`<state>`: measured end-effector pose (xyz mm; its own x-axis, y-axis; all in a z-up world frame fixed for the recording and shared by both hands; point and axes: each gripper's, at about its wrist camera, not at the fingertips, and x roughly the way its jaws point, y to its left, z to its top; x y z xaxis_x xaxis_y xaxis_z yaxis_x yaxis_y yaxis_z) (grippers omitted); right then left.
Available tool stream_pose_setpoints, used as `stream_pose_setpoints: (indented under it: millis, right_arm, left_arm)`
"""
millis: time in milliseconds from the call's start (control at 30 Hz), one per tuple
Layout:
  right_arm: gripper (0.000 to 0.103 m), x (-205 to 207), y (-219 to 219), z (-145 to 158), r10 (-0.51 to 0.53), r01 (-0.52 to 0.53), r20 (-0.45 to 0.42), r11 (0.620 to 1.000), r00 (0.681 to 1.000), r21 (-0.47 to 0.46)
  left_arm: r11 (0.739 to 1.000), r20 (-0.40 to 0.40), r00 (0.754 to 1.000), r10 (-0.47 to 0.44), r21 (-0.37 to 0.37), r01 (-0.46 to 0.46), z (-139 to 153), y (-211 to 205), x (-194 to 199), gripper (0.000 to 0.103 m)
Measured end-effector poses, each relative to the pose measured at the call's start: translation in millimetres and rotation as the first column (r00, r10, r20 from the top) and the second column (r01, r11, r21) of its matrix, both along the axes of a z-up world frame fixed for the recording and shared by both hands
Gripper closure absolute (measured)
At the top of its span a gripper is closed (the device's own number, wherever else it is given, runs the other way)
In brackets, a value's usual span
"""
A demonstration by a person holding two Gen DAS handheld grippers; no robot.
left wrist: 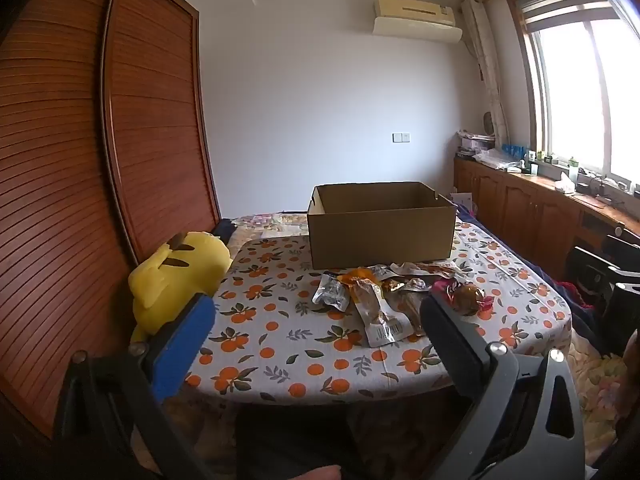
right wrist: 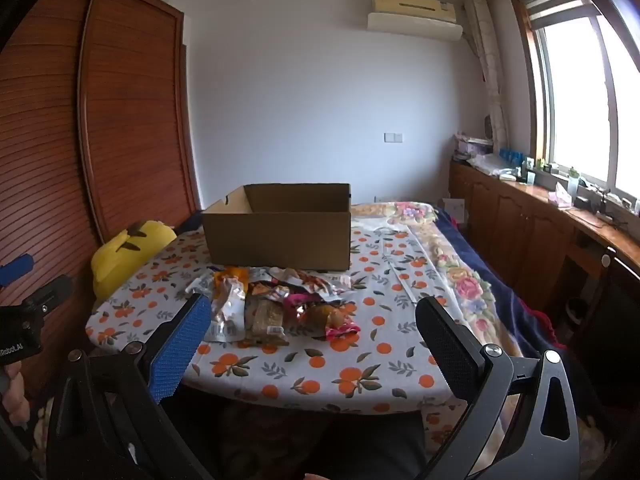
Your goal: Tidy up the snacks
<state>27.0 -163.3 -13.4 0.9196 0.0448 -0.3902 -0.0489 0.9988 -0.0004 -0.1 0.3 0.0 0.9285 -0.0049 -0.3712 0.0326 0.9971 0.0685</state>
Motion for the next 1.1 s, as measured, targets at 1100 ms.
stream_pose_setpoints:
  millis: [1100]
  right_arm:
    - [0.000,-1.1,-0.8,0.4,-0.001,0.001,0.006,1.000,1.000,0.002]
  left_arm:
    - [1.000,0.012,1.000,-0.001,-0.002,0.001,5.0,-6.9,0.4,0.000]
